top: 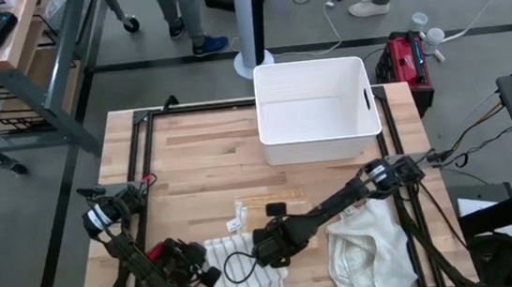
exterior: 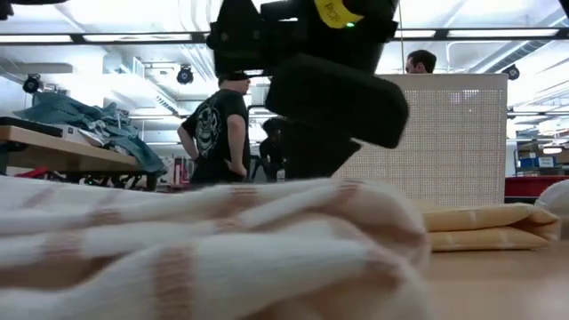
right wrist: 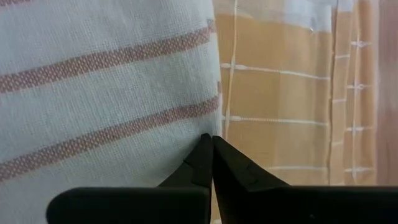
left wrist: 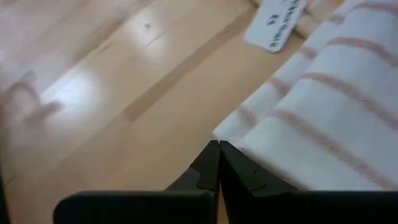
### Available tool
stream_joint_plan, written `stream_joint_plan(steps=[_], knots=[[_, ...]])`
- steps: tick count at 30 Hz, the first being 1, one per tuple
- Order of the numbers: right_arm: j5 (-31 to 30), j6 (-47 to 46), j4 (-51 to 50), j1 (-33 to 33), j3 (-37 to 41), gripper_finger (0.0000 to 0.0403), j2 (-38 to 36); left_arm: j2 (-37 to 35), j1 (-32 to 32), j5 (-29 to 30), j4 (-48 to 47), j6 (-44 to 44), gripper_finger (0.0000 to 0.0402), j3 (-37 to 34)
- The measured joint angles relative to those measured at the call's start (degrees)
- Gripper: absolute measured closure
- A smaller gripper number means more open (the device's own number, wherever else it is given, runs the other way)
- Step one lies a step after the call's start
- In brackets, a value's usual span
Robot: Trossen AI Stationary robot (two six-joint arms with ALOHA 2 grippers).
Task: Fold towel
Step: Fold the brown patterned towel
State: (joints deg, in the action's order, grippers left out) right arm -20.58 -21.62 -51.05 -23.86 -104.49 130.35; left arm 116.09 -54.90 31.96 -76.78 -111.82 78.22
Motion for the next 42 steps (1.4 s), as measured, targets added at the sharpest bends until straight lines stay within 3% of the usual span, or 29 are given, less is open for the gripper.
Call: stream_joint_plan(steps=[5,9,11,14,20,27,33,42], knots=[[-0.12,-0.40,-2.38,0.00,0.02,0.0403,-0.54,0.00,-0.28,0.78,-3.33,-1.53,0.0401,1.65],[-0.32,-0.33,-2.20,0.00,0.09,0.0403,-1.84,-0.02,-0.30,6.27,0.48,2.91,0.0401,3.24],[-0.42,-0.24,-2.77,0.00,0.09,0.0403,-3.09,-0.02,-0.28,6.21,2.39,6.48,0.0401,3.73],[-0.30,1.52,-3.60,-0.22,0.42,0.0403,-5.51,-0.04,-0.74,5.01,5.31,15.12,0.0401,4.65],[1.57,9.07,-1.87,-1.42,6.62,0.0403,-12.16,-0.11,-3.78,4.46,16.51,43.65,0.0401,8.52],[1.70,6.20,12.03,-2.76,21.75,0.0403,-20.90,-0.11,-3.77,2.32,21.12,49.69,0.0398,12.04],[3.04,0.95,21.14,-2.83,31.13,0.0403,-25.83,-0.09,-1.70,-8.58,24.81,47.97,0.0338,12.02],[3.20,0.87,23.42,-3.02,34.07,0.0403,-26.19,-0.09,-0.50,-10.35,28.31,49.05,0.0215,11.84]])
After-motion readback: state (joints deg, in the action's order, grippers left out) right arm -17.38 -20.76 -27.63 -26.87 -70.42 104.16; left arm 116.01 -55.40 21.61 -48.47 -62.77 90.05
